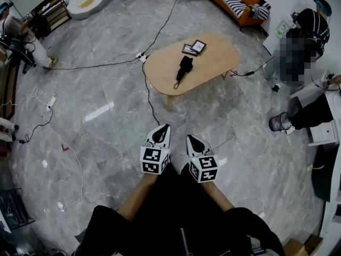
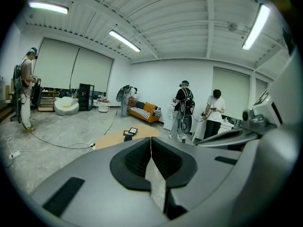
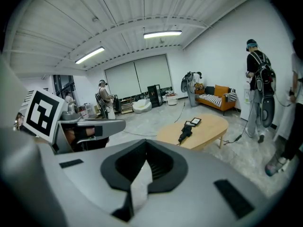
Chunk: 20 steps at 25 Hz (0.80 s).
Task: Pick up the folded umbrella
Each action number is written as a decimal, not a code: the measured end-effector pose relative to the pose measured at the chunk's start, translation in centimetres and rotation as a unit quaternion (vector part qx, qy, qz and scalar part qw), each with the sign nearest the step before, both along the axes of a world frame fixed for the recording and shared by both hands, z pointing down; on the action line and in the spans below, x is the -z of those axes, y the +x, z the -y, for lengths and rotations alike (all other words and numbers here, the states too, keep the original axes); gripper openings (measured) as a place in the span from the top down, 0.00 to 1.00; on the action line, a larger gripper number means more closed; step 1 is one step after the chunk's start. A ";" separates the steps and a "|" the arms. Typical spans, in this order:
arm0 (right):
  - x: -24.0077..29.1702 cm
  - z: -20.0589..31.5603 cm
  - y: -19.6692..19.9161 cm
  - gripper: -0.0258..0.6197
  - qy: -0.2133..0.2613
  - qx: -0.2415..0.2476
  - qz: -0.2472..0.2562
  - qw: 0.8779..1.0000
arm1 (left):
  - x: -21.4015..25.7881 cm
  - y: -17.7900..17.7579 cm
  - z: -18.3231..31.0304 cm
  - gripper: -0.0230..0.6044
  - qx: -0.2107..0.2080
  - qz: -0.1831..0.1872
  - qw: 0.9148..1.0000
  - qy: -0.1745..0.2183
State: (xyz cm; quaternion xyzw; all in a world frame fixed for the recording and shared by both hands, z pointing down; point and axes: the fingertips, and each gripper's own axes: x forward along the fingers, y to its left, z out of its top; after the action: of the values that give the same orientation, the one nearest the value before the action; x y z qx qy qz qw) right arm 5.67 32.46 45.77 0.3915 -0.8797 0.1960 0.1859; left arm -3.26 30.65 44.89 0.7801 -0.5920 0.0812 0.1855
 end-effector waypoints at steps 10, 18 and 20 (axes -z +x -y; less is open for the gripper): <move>-0.7 1.2 -0.3 0.94 -0.015 -0.021 -0.001 1.000 | -1.2 -0.8 0.6 0.94 -0.008 -0.007 1.000 -0.017; -1.1 4.9 -0.9 0.94 -0.027 -0.019 0.005 0.999 | -1.5 -1.3 4.0 0.94 -0.007 -0.004 1.000 -0.026; -1.1 6.3 -1.4 0.94 -0.027 -0.014 0.007 1.000 | -1.5 -1.5 5.2 0.94 -0.006 -0.003 1.000 -0.027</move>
State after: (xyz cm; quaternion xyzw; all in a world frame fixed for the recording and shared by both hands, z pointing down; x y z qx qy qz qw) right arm 4.28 26.17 46.86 0.3975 -0.8697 0.2248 0.1872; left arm -4.76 25.46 46.39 0.7785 -0.5842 0.0965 0.2079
